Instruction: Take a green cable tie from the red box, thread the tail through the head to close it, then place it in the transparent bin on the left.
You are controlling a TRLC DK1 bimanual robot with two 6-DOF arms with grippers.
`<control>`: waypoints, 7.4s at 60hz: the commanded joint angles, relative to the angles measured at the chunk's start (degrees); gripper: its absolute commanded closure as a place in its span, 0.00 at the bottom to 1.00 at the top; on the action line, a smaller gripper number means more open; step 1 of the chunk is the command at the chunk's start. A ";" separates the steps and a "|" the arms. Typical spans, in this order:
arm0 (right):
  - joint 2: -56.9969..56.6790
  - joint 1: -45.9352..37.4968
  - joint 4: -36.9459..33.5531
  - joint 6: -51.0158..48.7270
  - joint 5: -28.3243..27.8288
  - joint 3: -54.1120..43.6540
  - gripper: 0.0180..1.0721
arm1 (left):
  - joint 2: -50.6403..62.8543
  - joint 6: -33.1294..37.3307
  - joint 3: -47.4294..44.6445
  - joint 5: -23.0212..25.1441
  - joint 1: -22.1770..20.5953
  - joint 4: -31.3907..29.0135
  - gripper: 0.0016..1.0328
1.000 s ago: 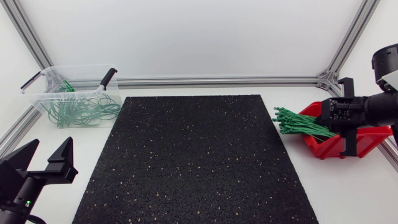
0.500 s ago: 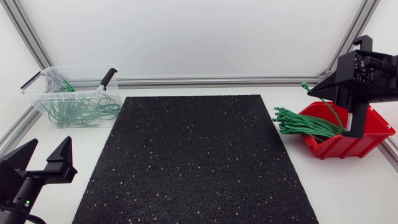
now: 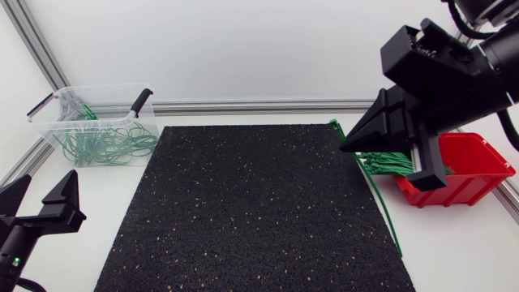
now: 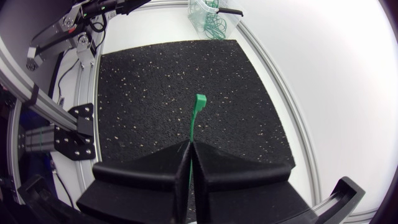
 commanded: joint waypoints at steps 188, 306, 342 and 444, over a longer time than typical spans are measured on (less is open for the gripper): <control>12.13 1.71 46.54 38.17 -44.83 -18.42 0.94 | 76.87 -8.01 43.36 70.31 -27.63 12.56 0.22; 8.61 0.83 61.57 50.29 -40.35 -24.74 0.94 | 77.75 -9.86 42.13 65.21 -27.63 16.78 0.76; 8.44 1.27 61.57 50.38 -40.35 -25.01 0.94 | 77.84 -10.21 41.96 63.71 -28.16 17.22 0.96; 8.00 -7.61 25.80 6.79 -25.76 -18.50 0.04 | 83.90 2.62 58.83 63.36 -12.25 -5.55 0.97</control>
